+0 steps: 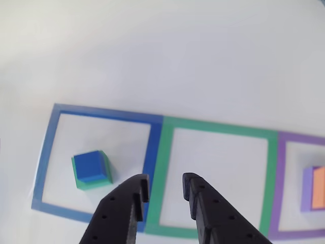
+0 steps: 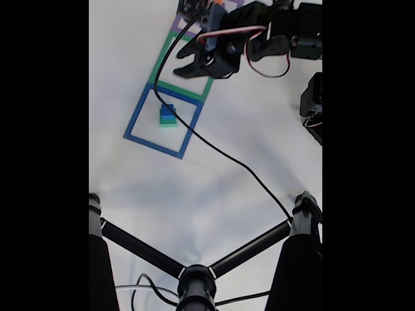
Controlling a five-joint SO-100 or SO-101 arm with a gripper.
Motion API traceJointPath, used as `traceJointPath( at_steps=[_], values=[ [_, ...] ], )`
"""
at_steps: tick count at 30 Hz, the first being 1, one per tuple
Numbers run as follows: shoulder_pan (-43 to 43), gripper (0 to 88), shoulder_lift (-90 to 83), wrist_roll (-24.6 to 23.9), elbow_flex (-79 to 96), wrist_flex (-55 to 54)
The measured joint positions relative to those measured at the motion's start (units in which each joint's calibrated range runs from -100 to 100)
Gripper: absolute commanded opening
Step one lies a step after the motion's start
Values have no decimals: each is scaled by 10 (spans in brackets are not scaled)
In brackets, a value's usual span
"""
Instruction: Tower of hanoi
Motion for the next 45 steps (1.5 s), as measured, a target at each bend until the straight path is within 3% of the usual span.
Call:
traceJointPath(
  at_steps=[7,15,22,31,38,41,45],
  values=[
    [110,0,-67,0,-84,228],
    [186,18,-132,0,-99,296],
    [230,143,-165,0,-105,332],
    [292,205,-195,2,-19,288],
    [335,433,-213,2,92,176],
    [357,490,-221,2,149,116],
    [376,492,-222,2,232,6]
  ],
)
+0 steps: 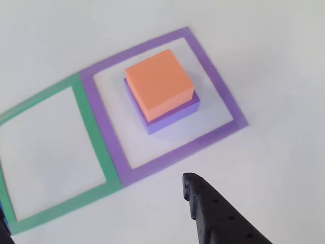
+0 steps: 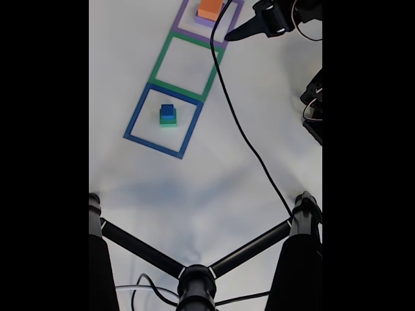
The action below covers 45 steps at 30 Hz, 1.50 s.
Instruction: Tower of hanoi
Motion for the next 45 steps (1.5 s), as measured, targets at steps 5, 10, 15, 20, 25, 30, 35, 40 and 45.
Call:
traceJointPath(
  at_steps=[5,10,15,20,25,30,35,40,45],
  values=[
    [15,473,9,0,70,-116],
    [15,459,34,0,117,-216],
    [35,457,106,0,145,-343],
    [54,458,187,0,160,-444],
    [67,459,248,0,173,-521],
    [67,455,313,0,186,-615],
    [67,450,388,0,189,-714],
    [67,448,471,0,182,-797],
    [57,442,537,0,161,-854]
  ],
)
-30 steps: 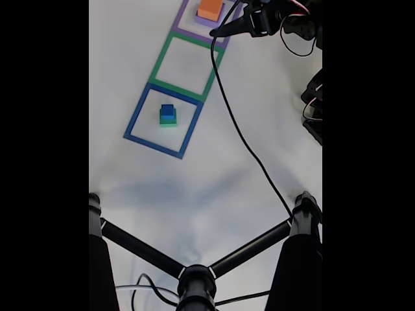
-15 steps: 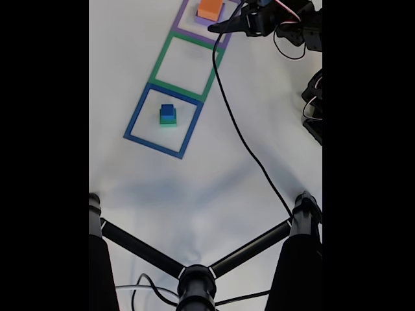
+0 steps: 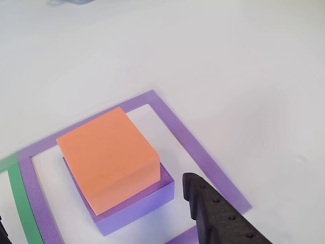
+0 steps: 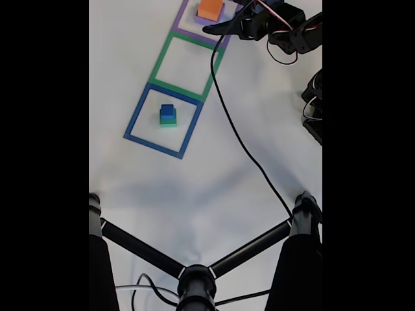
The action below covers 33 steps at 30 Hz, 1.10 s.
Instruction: Tower of hanoi
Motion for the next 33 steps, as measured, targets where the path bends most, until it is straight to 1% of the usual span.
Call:
traceJointPath(
  at_steps=[10,23,28,30,33],
  values=[
    [-8,439,97,0,-71,-44],
    [-23,430,129,0,-85,-63],
    [-23,399,134,0,-99,-64],
    [-23,351,134,0,-102,-64],
    [-23,307,134,0,-102,-64]
  ],
)
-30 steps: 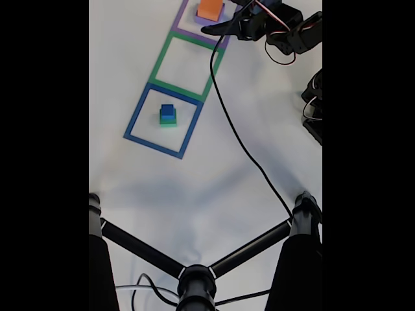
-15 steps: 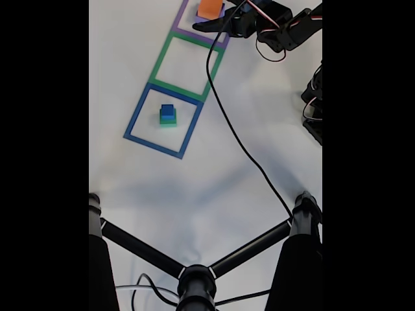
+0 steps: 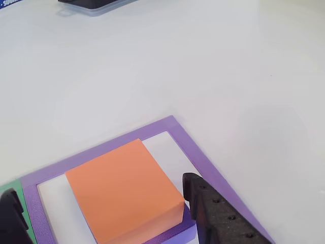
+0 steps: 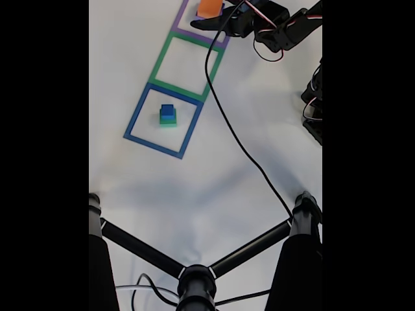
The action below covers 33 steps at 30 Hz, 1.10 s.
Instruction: Tower of hanoi
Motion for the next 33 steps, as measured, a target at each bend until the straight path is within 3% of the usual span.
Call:
traceJointPath(
  at_steps=[33],
  values=[
    [-17,141,0,0,0,0]
  ],
)
